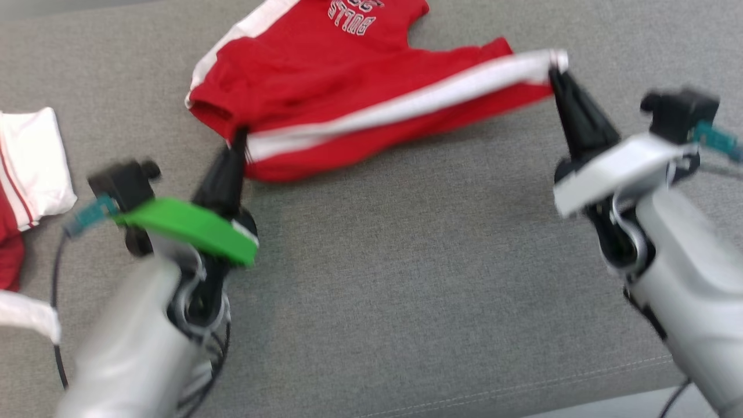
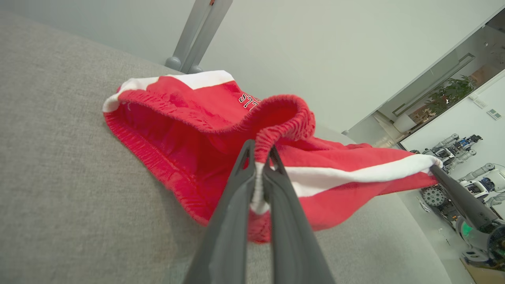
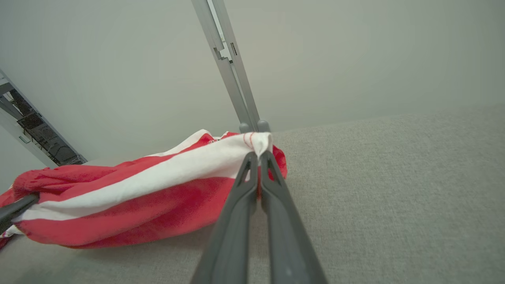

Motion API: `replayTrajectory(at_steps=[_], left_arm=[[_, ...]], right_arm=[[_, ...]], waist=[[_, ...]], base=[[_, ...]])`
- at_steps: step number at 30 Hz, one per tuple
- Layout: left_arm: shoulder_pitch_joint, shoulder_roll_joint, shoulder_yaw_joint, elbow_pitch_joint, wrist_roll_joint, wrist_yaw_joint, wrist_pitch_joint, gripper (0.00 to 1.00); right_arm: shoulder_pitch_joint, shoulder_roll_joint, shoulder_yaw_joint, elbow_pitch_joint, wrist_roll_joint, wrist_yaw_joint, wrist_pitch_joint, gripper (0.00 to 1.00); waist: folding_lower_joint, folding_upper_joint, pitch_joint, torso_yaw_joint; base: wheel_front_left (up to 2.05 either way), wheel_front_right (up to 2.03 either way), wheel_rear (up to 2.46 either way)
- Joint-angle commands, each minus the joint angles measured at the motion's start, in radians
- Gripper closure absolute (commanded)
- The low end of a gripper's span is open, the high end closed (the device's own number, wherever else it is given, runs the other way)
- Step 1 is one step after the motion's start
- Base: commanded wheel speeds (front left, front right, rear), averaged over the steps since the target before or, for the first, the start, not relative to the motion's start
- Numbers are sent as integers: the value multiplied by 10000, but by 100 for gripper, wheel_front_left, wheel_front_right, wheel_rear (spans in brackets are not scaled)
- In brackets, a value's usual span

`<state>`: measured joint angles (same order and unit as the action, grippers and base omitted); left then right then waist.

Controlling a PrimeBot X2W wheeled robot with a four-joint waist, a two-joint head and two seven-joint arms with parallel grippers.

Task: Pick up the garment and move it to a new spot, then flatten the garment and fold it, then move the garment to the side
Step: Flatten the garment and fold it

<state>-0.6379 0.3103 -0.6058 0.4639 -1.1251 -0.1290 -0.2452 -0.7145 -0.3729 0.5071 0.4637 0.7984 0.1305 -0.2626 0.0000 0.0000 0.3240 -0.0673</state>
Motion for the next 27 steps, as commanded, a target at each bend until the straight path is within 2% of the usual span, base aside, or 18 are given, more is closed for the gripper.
replayTrajectory(at_steps=[1, 5, 11, 17, 22, 27], left_arm=[[616, 47, -15, -165, 60, -19, -95, 100], [2083, -27, -431, -643, 327, 71, -133, 100], [3726, -113, -786, -1200, 542, 448, -184, 100], [4742, 23, -976, -1789, 673, 669, -191, 100], [4926, 6, -1086, -2217, 789, 790, -157, 100], [4506, -128, -1203, -2595, 951, 860, -34, 100]], right_arm=[[702, -155, -97, -271, 40, 3, -30, 100], [2386, -342, -341, -931, 148, 3, -30, 100], [4543, -510, -911, -1753, 25, 3, -30, 100], [6404, -370, -1569, -2472, 17, 5, 70, 100], [7011, -92, -2146, -2881, -211, 3, 240, 100], [6500, -79, -2501, -3150, -650, 5, 443, 100]], waist=[[0, 0, -565, 163], [0, 0, -986, 226], [0, 0, -1532, 258], [0, 0, -1777, 250], [0, 0, -1801, 222], [0, 0, -1783, 303]], base=[[0, 0, 0], [0, 0, 0], [0, 0, 0], [0, 0, 0], [0, 0, 0], [0, 0, 0]])
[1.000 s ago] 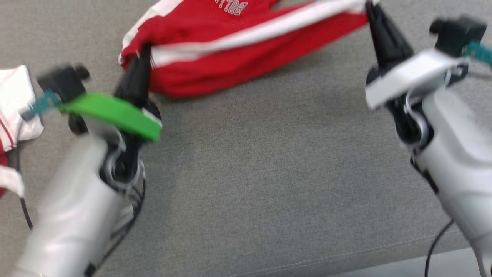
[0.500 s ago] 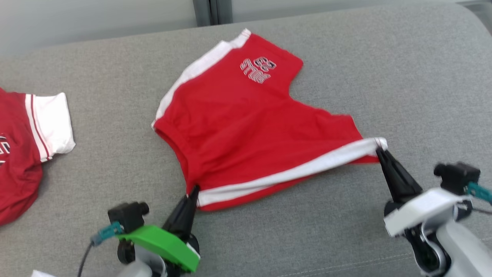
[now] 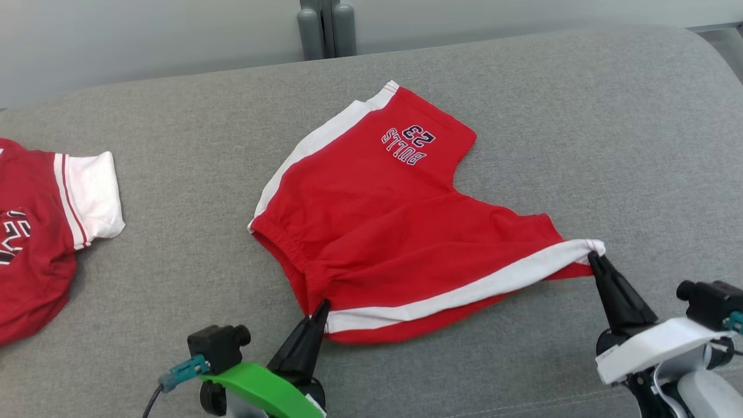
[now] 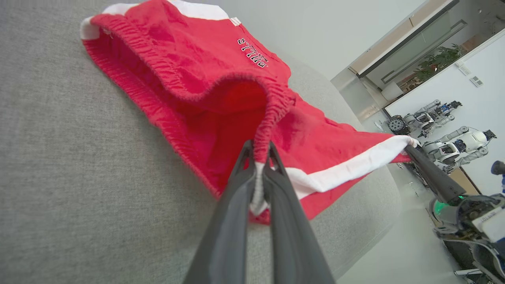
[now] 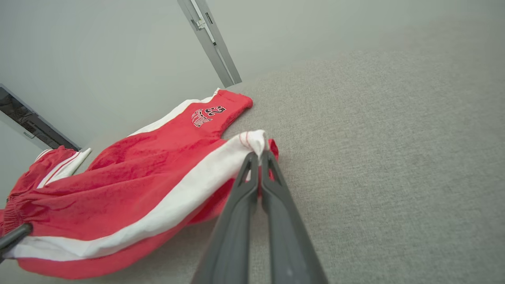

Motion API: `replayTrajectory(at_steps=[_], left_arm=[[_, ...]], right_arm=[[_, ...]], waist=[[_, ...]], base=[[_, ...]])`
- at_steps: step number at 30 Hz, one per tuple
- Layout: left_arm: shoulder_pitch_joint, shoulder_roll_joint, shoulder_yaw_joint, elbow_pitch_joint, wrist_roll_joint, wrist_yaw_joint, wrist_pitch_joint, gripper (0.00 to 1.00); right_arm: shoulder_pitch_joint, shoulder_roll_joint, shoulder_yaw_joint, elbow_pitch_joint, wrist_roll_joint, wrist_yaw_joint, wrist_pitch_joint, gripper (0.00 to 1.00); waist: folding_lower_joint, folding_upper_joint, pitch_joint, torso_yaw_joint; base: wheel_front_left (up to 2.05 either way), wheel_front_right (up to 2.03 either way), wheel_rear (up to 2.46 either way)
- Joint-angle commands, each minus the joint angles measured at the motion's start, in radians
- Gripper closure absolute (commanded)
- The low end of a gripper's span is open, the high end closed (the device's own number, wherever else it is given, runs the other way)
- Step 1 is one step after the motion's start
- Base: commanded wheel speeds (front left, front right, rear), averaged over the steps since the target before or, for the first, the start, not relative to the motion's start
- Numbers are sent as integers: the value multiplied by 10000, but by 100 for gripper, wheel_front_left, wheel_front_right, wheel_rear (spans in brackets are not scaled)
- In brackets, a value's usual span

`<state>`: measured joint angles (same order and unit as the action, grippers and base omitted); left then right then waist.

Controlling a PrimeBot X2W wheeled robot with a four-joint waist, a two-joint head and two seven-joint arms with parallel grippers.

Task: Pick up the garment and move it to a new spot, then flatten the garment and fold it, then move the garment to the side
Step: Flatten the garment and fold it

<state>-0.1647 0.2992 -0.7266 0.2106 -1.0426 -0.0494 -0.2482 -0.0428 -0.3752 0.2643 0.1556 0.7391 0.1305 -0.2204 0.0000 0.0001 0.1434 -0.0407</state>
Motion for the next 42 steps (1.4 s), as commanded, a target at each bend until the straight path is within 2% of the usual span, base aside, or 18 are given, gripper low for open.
replayTrajectory(at_steps=[1, 8, 14, 19, 27, 38, 39, 40, 41, 42], left_arm=[[-321, -71, -18, -156, 118, 33, 71, 100], [-1023, -439, 96, -623, -215, -153, 293, 100], [-2007, -976, 150, -376, -547, -411, 559, 100], [-2944, -1450, 340, 277, -789, -596, 531, 100], [-4054, -1932, 720, 1605, -1152, -777, 194, 100], [-5221, -2370, 494, 2645, -1289, -826, -131, 100], [-5310, -2383, 446, 2708, -1238, -827, -150, 77], [-5386, -2398, 402, 2755, -1193, -828, -166, 49], [-5428, -2407, 380, 2819, -1132, -828, -175, 0], [-5465, -2411, 391, 2908, -1018, -826, -165, 0]], right_arm=[[-396, -87, -155, -103, -146, 5, 85, 100], [-2225, -282, -344, 158, -561, 5, 553, 100], [-4296, -246, -290, 1150, -687, 5, 966, 100], [-6178, -112, 129, 2566, -849, 5, 1179, 100], [-8865, 519, 547, 5403, -696, 3, 1002, 100], [-11143, 806, 1278, 8434, -920, 3, 449, 100], [-11287, 846, 1332, 8665, -921, 5, 376, 100], [-11413, 907, 1442, 8785, -933, 5, 302, 100], [-11473, 957, 1534, 8866, -922, 5, 245, 64], [-11514, 971, 1615, 8978, -876, 5, 175, 2]], waist=[[0, -1, 68, 107], [0, -1, 532, 659], [0, -1, 1114, 1314], [0, -1, 1618, 1772], [0, -1, 2327, 2291], [0, -1, 3028, 2883], [0, -1, 3057, 2909], [0, -1, 3078, 2933], [0, -1, 3085, 2943], [0, -1, 3079, 2943]], base=[[0, 0, 0], [0, 0, 0], [0, 0, 0], [0, 0, 0], [0, 0, 0], [0, 0, 0], [0, 0, 0], [0, 0, 0], [0, 0, 0], [0, 0, 0]])
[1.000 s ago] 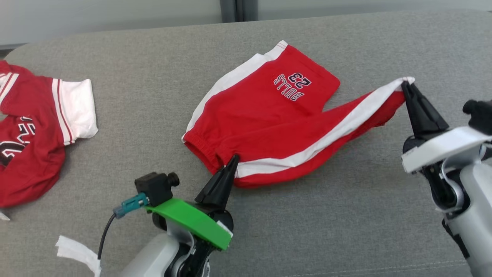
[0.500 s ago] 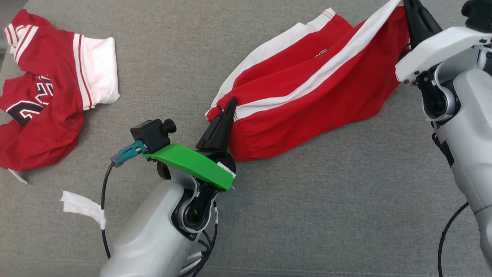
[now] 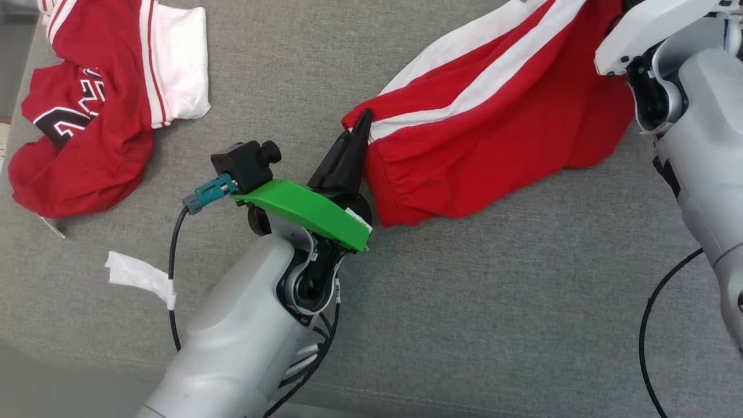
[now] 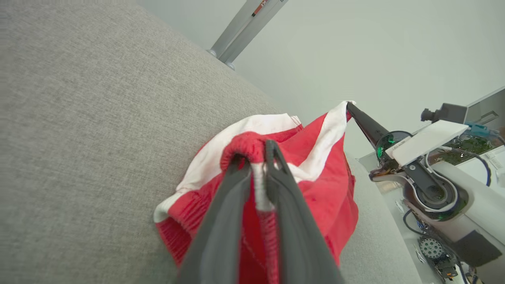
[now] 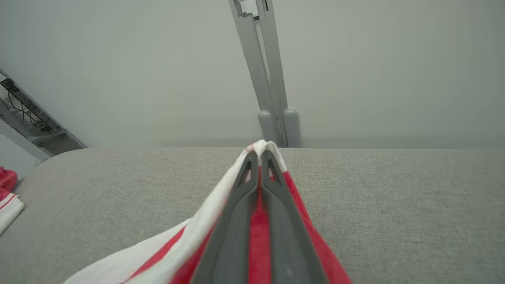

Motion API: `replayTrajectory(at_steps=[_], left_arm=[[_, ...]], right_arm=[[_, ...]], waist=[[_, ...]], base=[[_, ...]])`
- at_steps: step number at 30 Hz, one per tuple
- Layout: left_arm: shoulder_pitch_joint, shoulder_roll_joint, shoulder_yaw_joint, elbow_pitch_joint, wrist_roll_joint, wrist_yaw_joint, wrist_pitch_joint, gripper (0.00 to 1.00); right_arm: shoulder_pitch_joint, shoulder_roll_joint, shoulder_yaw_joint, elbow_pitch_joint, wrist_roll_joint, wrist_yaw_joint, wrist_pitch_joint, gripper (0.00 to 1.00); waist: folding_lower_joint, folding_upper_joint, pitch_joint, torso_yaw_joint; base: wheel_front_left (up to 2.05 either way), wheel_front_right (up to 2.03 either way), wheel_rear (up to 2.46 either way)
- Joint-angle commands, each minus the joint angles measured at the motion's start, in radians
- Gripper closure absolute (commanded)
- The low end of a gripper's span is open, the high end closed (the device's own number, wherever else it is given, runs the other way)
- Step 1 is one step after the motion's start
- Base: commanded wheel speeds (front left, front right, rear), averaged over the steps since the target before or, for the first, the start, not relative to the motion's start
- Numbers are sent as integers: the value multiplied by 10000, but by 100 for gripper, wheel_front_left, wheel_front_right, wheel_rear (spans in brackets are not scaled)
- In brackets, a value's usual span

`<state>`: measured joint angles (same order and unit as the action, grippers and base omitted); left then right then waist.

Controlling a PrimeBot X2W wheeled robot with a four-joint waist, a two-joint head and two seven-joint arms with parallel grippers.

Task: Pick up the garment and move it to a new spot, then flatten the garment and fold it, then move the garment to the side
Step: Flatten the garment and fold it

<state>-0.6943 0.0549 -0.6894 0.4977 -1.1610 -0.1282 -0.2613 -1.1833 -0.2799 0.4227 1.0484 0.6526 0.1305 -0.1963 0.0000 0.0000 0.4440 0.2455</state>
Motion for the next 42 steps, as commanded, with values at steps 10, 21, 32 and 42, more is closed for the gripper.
replayTrajectory(at_steps=[10, 21, 32, 42], left_arm=[[963, -13, 1045, -178, 1808, -33, -40, 0], [3017, 180, 3800, -1708, 4614, 99, -31, 0], [4095, -13, 6373, -2970, 7001, 93, -30, 0], [4530, -35, 6820, -3032, 6963, 235, -30, 0]], right_arm=[[429, -324, 861, 706, 539, 3, -117, 0], [1416, -872, 1634, 718, 1396, 3, 505, 0], [1711, -1007, 1993, 1081, 1989, 3, 896, 0], [2013, -1091, 2250, 796, 2714, 2, 1347, 100]], waist=[[0, 0, -475, -26], [0, 0, -853, 12], [0, 0, -685, 282], [0, 0, -940, 93]], base=[[0, 0, 0], [0, 0, 0], [0, 0, 0], [0, 0, 0]])
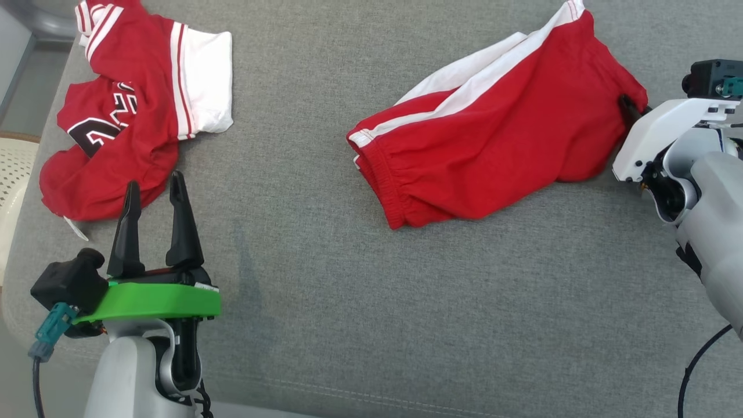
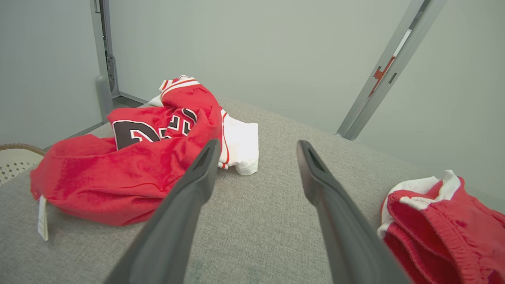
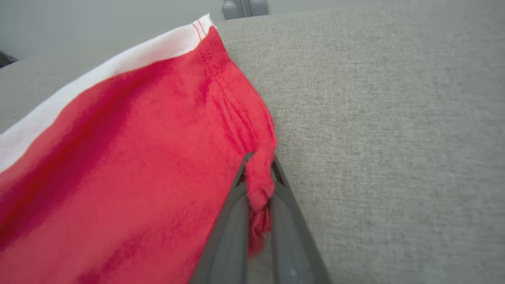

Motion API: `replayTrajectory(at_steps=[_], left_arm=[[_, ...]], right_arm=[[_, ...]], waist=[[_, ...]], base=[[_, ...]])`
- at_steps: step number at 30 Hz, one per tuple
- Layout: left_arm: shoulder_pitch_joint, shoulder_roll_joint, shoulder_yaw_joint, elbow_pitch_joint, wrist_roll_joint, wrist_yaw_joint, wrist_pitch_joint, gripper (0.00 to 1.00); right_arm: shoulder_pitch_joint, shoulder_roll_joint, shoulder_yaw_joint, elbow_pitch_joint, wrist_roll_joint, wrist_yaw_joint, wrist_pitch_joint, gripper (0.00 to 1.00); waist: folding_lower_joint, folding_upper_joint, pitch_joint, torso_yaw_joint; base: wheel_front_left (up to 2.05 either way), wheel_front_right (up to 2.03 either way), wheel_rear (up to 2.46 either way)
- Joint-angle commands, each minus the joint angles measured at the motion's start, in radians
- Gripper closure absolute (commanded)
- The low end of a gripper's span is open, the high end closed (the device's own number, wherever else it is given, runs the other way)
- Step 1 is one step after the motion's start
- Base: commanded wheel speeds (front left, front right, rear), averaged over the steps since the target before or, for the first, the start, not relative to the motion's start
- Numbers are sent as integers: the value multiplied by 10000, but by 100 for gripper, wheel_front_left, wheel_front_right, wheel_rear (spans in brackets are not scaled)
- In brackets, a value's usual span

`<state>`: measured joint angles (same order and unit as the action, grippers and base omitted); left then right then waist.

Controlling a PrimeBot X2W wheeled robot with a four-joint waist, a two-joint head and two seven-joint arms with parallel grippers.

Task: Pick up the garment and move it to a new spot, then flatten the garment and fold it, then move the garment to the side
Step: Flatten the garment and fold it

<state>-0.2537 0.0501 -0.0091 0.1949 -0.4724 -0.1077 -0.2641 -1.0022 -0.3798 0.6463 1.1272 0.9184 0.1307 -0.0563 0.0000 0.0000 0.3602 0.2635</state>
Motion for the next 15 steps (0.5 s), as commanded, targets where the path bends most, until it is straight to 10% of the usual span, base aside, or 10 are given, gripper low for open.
replayTrajectory(at_steps=[1, 15], left_arm=[[167, 13, 24, 32, 135, 16, -2, 0], [675, 18, 349, 101, 785, -80, -3, 0]], right_arm=[[266, -126, 41, -59, 123, 1, -113, 100], [2016, -1277, -1, -1462, 1579, 1, -1193, 100]], waist=[[0, 0, -196, -142], [0, 0, -1199, -1259]], base=[[0, 0, 0], [0, 0, 0]])
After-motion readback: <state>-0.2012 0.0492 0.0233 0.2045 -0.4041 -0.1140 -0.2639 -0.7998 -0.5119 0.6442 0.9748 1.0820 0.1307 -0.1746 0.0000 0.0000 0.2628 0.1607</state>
